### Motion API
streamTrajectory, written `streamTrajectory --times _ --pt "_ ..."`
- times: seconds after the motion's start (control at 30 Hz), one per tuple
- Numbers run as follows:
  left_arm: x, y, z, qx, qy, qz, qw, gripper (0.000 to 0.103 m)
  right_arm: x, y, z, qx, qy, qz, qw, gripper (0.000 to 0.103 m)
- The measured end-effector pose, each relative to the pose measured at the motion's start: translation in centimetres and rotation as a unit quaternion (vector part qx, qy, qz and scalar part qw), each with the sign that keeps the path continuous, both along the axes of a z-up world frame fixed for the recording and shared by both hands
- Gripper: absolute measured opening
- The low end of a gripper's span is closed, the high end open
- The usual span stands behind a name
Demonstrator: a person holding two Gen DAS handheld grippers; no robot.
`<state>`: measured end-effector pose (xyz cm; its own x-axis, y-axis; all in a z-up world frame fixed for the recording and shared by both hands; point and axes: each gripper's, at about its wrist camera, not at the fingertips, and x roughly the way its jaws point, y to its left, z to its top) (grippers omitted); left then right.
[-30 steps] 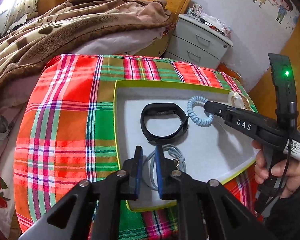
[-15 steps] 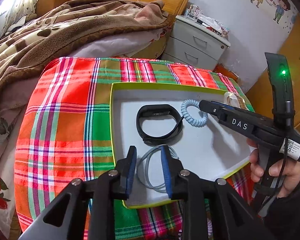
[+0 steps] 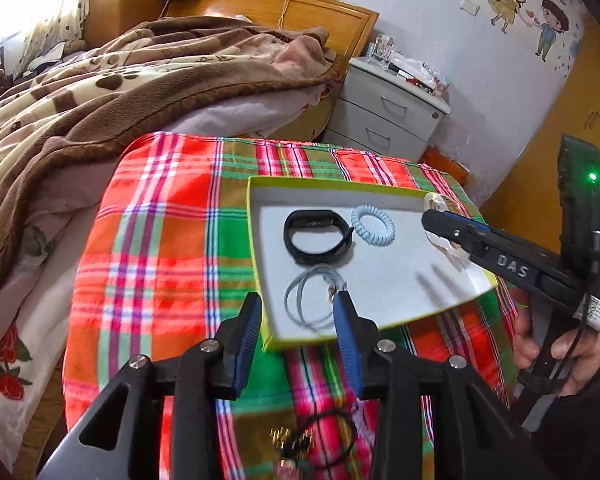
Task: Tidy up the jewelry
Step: 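Open the left tool to drop the cord while the right tool releases the coil, then move the right tool to the lavender coil hair tie and grasp it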
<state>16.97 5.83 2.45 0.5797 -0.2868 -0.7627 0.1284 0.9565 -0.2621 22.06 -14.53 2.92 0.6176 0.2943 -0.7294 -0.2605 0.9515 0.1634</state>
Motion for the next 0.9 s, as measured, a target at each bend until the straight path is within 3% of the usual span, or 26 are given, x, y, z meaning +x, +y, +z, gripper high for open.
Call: streamTrajectory --times 0.2,0.47,0.9 --pt "-3.3 1.4 -0.3 0.006 0.000 0.015 0.9999 0.039 -3.5 1.1 -0.9 -0.005 0.008 0.036 0.999 0.030" --pt "-7.1 3.3 -1.2 -0.014 0.007 0.033 0.9994 0.039 -7.3 2.3 -3.0 -0.016 0.029 0.074 0.997 0.030" --pt "-9.9 4.5 -2.8 -0.034 0.023 0.038 0.9984 0.039 -9.3 4.5 -5.5 -0.046 0.051 0.104 0.992 0.030"
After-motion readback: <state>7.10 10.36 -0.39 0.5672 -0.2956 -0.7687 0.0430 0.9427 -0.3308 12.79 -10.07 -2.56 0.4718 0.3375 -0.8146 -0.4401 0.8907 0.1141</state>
